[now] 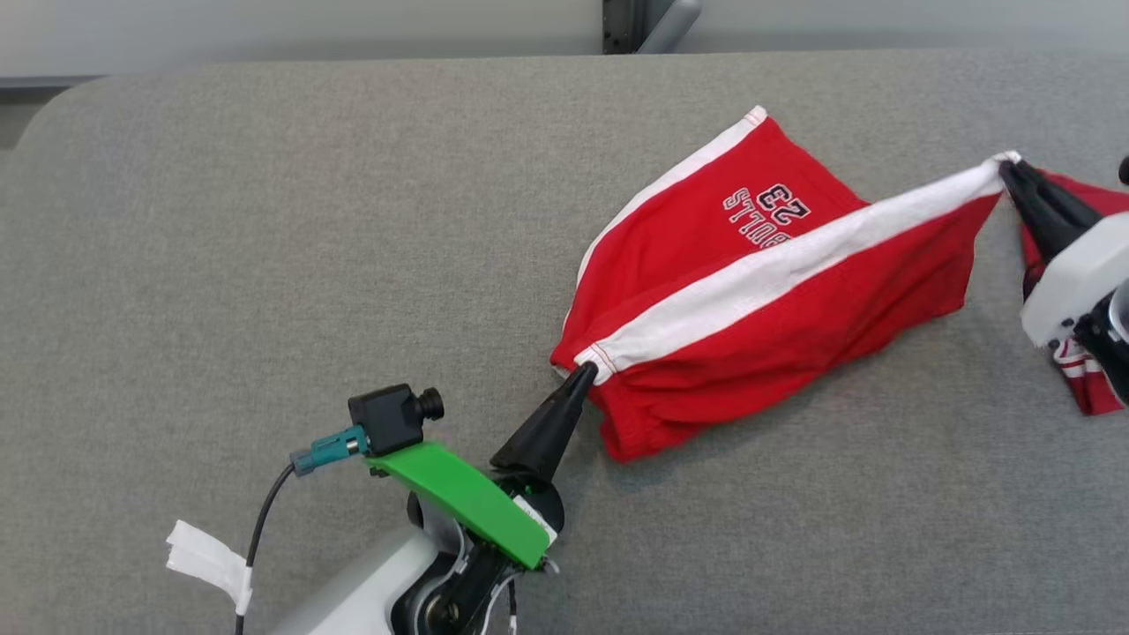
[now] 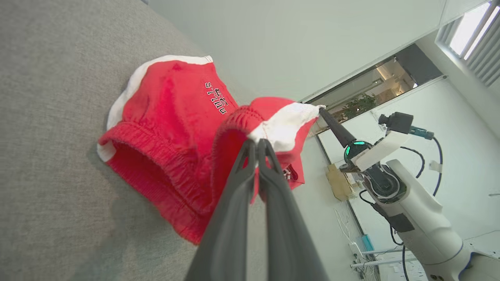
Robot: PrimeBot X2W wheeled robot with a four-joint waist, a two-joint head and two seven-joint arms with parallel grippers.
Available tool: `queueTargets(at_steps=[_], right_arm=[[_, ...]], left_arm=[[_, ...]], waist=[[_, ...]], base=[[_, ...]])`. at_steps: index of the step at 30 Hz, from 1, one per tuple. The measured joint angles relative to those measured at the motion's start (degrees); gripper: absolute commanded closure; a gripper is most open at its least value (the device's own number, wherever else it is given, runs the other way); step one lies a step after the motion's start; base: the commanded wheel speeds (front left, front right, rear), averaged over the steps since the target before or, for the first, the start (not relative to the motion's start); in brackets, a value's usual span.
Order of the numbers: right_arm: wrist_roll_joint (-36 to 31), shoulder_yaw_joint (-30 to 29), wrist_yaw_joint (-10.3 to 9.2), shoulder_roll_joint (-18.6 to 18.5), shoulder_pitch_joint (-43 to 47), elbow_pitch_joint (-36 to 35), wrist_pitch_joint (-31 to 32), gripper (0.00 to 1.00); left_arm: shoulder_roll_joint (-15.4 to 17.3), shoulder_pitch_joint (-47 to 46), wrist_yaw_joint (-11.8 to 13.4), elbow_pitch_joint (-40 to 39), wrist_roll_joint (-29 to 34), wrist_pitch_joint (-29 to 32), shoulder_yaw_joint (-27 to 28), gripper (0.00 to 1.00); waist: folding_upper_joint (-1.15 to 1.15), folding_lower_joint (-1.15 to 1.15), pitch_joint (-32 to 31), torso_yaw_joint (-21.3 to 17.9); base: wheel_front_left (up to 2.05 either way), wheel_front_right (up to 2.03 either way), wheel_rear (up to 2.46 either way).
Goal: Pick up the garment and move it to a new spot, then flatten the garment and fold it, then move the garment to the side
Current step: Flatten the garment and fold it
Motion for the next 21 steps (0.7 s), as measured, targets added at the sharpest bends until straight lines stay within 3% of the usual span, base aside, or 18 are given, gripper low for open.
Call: queueTargets(at_steps=[9, 21], right_arm=[[-0.12, 9.02, 0.01, 3.50, -17.98, 11.91, 1.37, 1.00], [0.36, 18.42, 0.01, 4.54, -31.19, 22.29, -2.29, 1.00]], left_arm=[[-5.82, -3.36, -0.20, 3.27, -9.27, 2.36, 4.90, 1.00], [-8.00, -7.76, -0.20, 6.27, -5.70, 1.34, 6.49, 1.00]], waist=[[0.00, 0.00, 7.34, 4.34], [0.00, 0.00, 15.62, 9.17]], base=[[0.00, 0.00, 0.00], [0.00, 0.00, 0.00]])
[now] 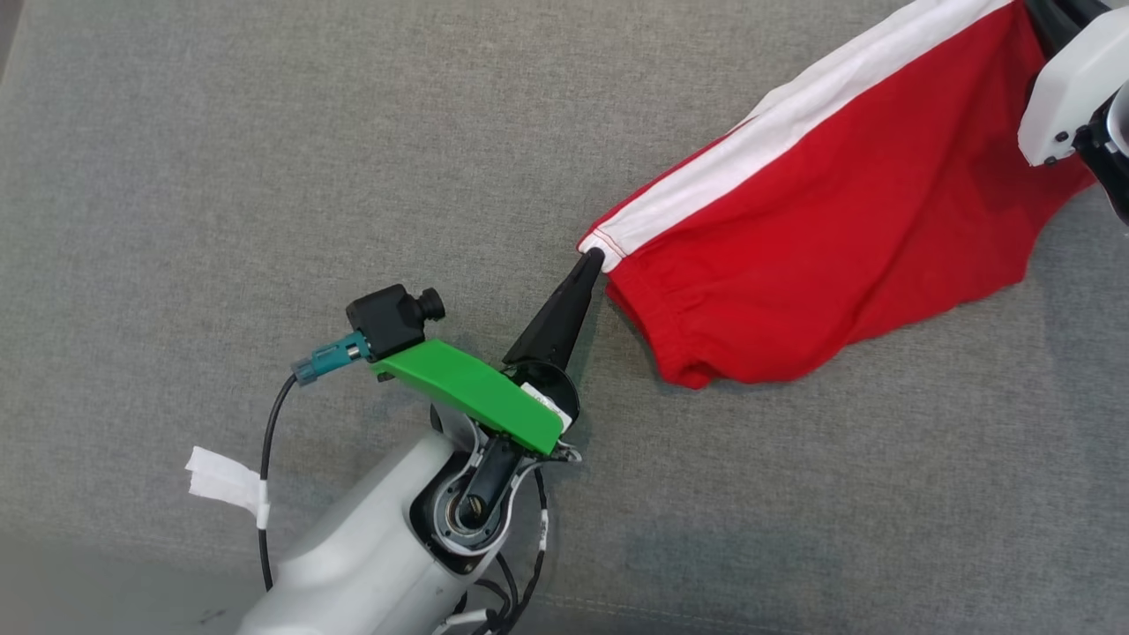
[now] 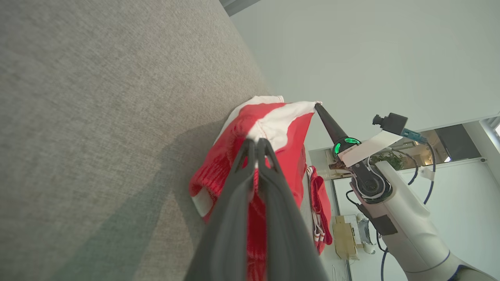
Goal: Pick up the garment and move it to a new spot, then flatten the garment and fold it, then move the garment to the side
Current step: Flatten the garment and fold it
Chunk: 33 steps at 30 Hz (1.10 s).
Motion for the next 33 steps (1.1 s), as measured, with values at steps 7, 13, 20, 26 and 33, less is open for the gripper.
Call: queueTargets(at_steps=[7, 13, 20, 26, 33], right_arm=[[2.40, 4.25, 0.00, 1.34, -2.99, 4.00, -3.30, 0.00], [5.48, 6.68, 0.00, 2.07, -3.03, 4.61, -9.40, 0.00], [11.31, 7.62, 0.00, 1.00, 1.87, 1.44, -12.01, 0.00], [16.26, 8.46, 0.00, -0.68, 8.29, -0.15, -12.49, 0.00], [21.60, 8.60, -0.01, -3.20, 12.07, 2.63, -11.84, 0.00]], left_arm=[[-1.10, -0.92, -0.05, 2.82, 1.83, -0.63, 1.05, 0.57], [-0.98, -1.59, -0.10, 5.73, 5.64, -1.12, 1.98, 0.00], [-0.57, 0.96, 4.38, 4.98, 24.69, -1.35, 11.11, 0.00], [-2.18, 11.55, 11.93, -3.67, 46.92, -1.34, 18.60, 0.00], [-4.45, 20.81, 15.41, -12.09, 62.27, -1.35, 20.49, 0.00]], waist=[[0.00, 0.00, 2.37, 1.45], [0.00, 0.00, 1.53, 0.61], [0.00, 0.01, -1.16, -0.53], [0.00, 0.00, -4.76, -1.70], [0.00, 0.00, -7.77, -1.10]], base=[[0.00, 0.00, 0.00], [0.00, 0.00, 0.00], [0.00, 0.00, 0.00], [0.00, 0.00, 0.00], [0.00, 0.00, 0.00]])
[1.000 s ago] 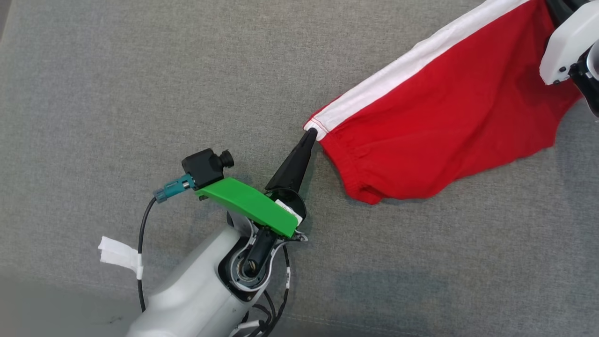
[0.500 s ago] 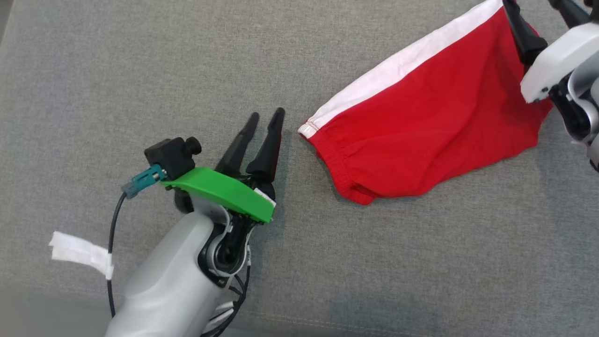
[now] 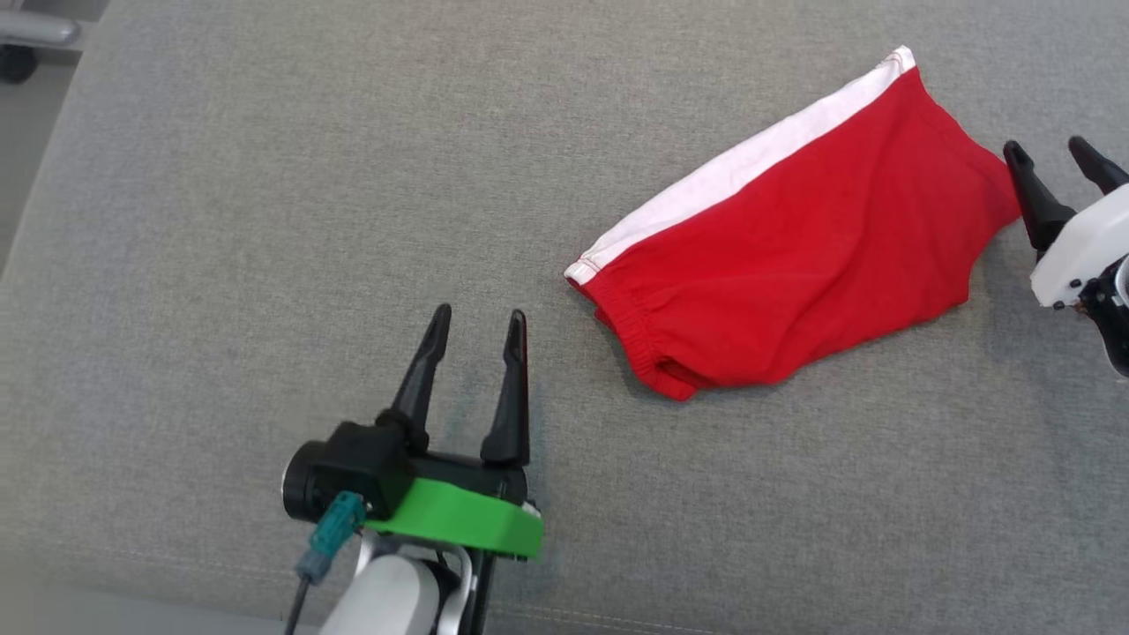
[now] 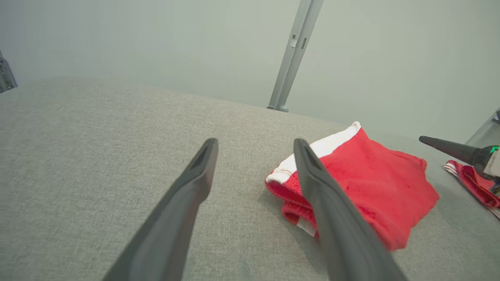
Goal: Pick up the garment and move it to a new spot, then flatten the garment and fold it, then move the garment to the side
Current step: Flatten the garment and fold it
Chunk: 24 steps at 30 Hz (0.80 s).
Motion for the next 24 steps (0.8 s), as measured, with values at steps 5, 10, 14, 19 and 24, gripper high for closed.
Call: queueTargets(at_steps=[5, 10, 14, 19, 24], right_arm=[[2.74, 0.42, 0.00, -1.11, 0.41, 2.72, 3.52, 0.00], [3.99, 1.44, 0.00, -1.42, -0.05, 5.59, 7.01, 0.00], [3.98, 2.76, 0.00, -1.33, -0.59, 7.54, 9.11, 0.00], [5.05, 3.47, -0.02, -0.81, -1.11, 9.82, 12.43, 0.00], [5.79, 4.19, -0.03, -0.58, -0.86, 10.42, 13.30, 0.65]], left_arm=[[-1.13, 3.22, -0.79, -1.13, 4.01, 0.00, -2.20, 0.00], [-1.47, 3.47, -1.60, -1.36, 5.76, 0.00, -4.20, 0.00], [-1.55, 3.42, -1.29, -1.79, 6.32, 0.00, -5.05, 0.00], [-1.56, 3.41, -0.51, -2.00, 5.67, 0.00, -5.57, 0.00], [-1.57, 3.41, -0.02, -1.94, 5.50, 0.00, -5.46, 0.00]], waist=[[0.00, 0.00, -0.14, 2.45], [0.00, 0.00, 0.89, 5.14], [0.00, 0.00, 1.67, 6.95], [0.00, 0.00, 2.13, 8.58], [0.00, 0.00, 1.93, 9.10]], base=[[0.00, 0.00, 0.00], [0.00, 0.00, 0.00], [0.00, 0.00, 0.00], [0.00, 0.00, 0.00], [0.00, 0.00, 0.00]])
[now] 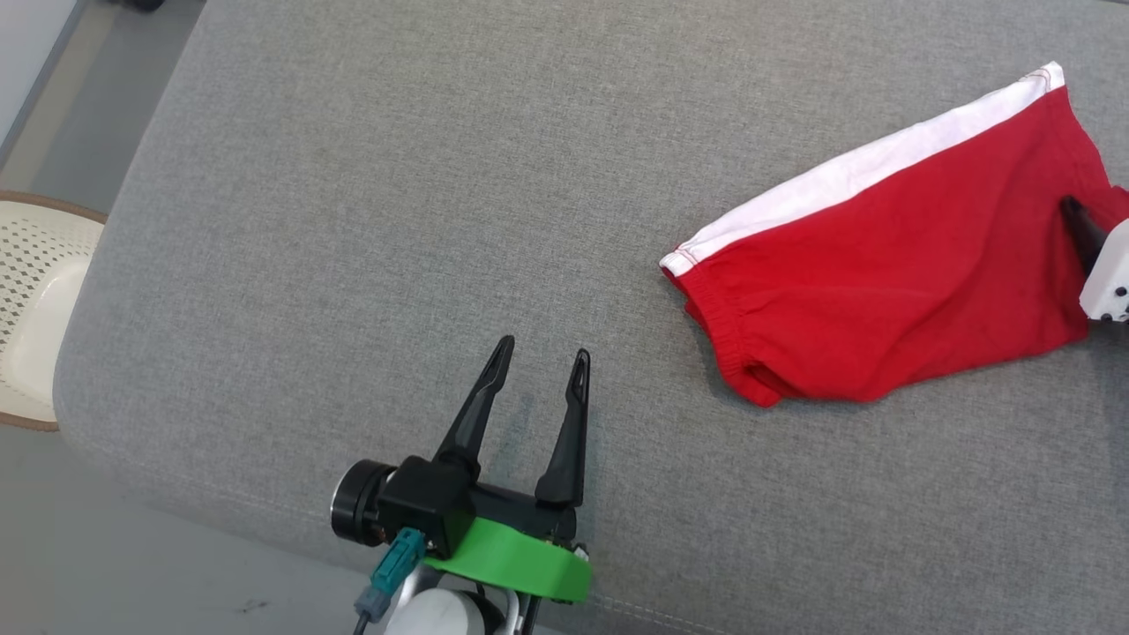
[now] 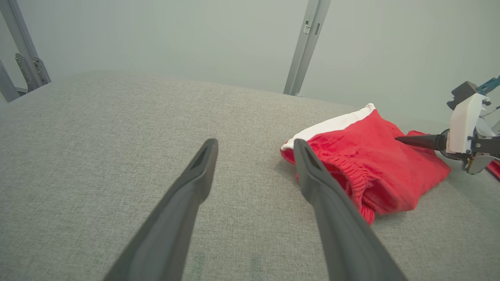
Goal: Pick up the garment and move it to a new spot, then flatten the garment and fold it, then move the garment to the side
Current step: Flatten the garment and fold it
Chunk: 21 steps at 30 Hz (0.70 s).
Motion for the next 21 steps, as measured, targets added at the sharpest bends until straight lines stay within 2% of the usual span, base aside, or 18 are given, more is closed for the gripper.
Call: queueTargets(at_steps=[1, 2, 3, 15, 21], right_arm=[[0.25, -0.01, 0.00, 0.14, 0.02, -0.11, -0.11, 0.87], [0.59, -0.01, 0.00, 0.26, 0.07, -0.25, -0.47, 0.87], [0.86, -0.02, 0.00, 0.46, 0.21, -0.53, -0.93, 1.00], [3.12, 0.45, 0.03, 3.91, 4.45, -5.68, -10.80, 1.00], [4.65, -0.75, 0.04, 4.19, 7.89, -6.81, -13.46, 1.00]], left_arm=[[0.00, 0.00, 0.02, 0.00, 0.00, 0.00, 0.15, 0.00], [0.00, 0.00, 0.10, 0.01, 0.01, 0.00, 0.31, 0.00], [0.00, 0.00, 0.22, 0.03, 0.04, 0.00, 0.53, 0.00], [-0.05, 0.08, -0.33, 1.07, 1.77, 0.00, 2.45, 0.00], [-0.08, 0.43, -0.46, 1.37, 2.27, 0.00, 3.27, 0.00]], waist=[[0.00, 0.00, -0.02, -0.11], [0.00, 0.00, -0.03, -0.27], [0.00, 0.00, -0.07, -0.49], [0.00, 0.00, -1.57, -6.04], [0.00, 0.00, -3.07, -9.31]], base=[[0.00, 0.00, 0.00], [0.00, 0.00, 0.00], [0.00, 0.00, 0.00], [0.00, 0.00, 0.00], [0.00, 0.00, 0.00]])
